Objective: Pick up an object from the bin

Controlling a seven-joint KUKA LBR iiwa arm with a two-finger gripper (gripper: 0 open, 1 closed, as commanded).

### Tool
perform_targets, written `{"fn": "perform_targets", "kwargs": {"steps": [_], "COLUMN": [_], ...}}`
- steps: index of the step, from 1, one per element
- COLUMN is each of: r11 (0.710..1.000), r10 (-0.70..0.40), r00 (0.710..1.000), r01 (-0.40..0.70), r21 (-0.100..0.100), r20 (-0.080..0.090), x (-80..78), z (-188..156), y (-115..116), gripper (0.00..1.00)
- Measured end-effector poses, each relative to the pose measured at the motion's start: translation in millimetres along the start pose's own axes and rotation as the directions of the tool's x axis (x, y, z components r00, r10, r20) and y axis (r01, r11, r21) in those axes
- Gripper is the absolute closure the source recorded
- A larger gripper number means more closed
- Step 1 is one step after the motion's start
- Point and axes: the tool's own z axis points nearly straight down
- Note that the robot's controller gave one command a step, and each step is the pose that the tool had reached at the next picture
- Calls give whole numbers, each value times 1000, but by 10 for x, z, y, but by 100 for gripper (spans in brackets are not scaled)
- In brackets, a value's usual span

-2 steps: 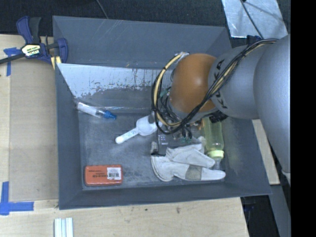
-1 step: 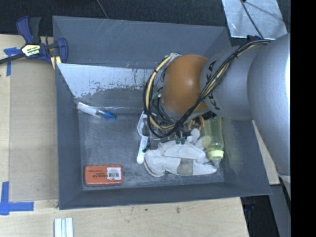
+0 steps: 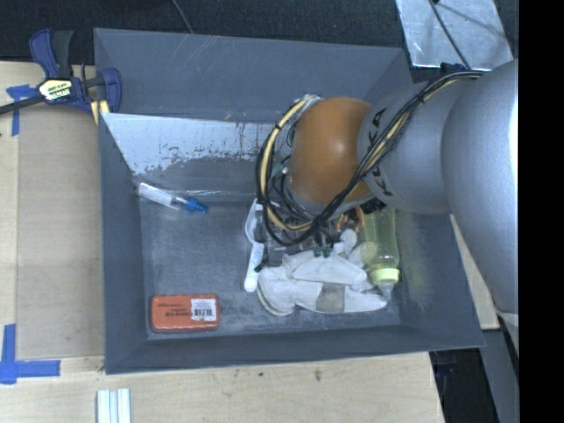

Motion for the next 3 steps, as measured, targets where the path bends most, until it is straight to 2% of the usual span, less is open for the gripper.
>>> {"fn": "perform_targets", "kwargs": {"steps": [1, 2, 3], "r11": [1000, 1000, 997], "r10": [-12, -24, -80], "r00": [1000, 1000, 997], "r01": [12, 24, 80], "r21": [0, 1, 0], "r20": [-12, 4, -8], "x": [25, 9, 155], "z": [-488, -717, -2503], "y": [-51, -17, -91], "gripper": [100, 100, 100]}}
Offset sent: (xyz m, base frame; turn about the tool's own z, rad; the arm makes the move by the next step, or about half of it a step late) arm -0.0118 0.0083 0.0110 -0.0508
